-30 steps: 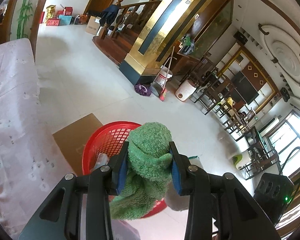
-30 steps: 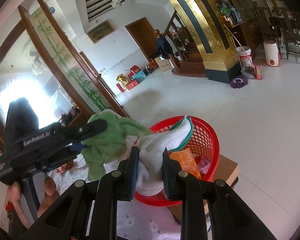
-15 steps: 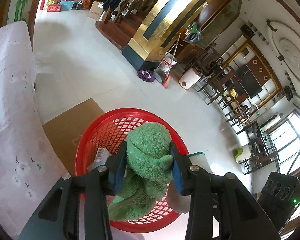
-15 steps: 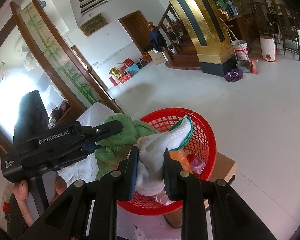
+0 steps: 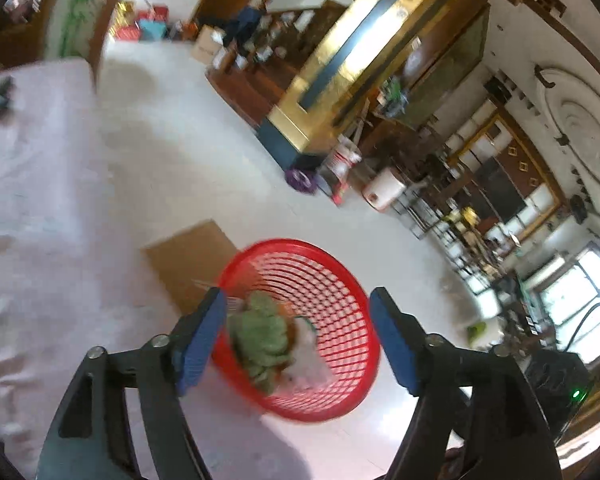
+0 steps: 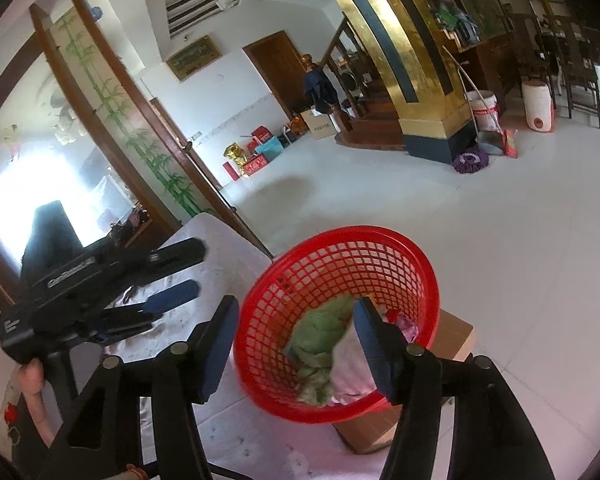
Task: Collect trash
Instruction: 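Open both tools over the red basket to drop the cloth and bag, then move both open tools back over the table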
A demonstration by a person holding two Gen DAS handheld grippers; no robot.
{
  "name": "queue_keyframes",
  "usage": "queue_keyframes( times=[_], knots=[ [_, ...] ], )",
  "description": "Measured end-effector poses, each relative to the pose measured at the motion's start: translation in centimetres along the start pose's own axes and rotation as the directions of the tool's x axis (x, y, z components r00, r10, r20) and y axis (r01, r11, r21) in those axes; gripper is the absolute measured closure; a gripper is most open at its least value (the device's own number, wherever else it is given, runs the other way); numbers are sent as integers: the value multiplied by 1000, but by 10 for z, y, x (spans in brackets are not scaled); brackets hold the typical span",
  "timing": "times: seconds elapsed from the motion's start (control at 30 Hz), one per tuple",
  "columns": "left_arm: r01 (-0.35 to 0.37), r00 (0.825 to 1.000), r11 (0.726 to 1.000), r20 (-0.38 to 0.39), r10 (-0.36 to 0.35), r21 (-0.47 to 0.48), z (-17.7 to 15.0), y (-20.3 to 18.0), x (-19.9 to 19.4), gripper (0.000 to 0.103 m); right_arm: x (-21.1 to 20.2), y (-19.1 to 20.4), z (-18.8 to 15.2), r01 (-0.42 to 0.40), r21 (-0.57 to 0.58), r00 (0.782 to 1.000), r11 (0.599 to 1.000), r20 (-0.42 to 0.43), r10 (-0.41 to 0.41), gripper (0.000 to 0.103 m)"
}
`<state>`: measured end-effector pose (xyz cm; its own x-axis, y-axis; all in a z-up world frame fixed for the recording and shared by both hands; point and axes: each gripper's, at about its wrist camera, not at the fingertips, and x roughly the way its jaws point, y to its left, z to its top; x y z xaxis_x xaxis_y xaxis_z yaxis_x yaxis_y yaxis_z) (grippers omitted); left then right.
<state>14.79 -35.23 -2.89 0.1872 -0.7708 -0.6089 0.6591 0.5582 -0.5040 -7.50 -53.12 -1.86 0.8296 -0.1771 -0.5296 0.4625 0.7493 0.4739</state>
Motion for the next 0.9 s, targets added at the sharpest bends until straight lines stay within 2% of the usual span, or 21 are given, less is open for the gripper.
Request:
queue_keyframes(
  times=[0.1,0.17,0.27,0.47,0.5,0.63,0.9],
  knots=[
    [-76,996,997,56,74,34,-13,4,-40,26,-13,18,-2,-14,-30,1000,999,24,14,27],
    [-133,987,990,102,127,45,-25,10,-72,26,-23,36,-3,-18,-59,999,998,40,20,22],
    [-210,967,977,159,200,46,-42,26,-118,26,-36,64,-7,-30,-114,998,993,58,36,20],
    [-386,892,922,262,369,17,-69,60,-197,22,-51,123,-25,-54,-210,995,976,70,70,17],
    [-417,875,909,274,400,7,-75,67,-210,22,-51,133,-30,-60,-230,995,971,61,76,15],
    [-468,833,882,308,460,-53,-86,94,-242,22,-50,167,-47,-52,-300,996,952,53,71,15],
    [-518,799,843,269,537,-143,-110,145,-271,20,-40,210,-71,-64,-380,997,923,18,76,14]
  ],
)
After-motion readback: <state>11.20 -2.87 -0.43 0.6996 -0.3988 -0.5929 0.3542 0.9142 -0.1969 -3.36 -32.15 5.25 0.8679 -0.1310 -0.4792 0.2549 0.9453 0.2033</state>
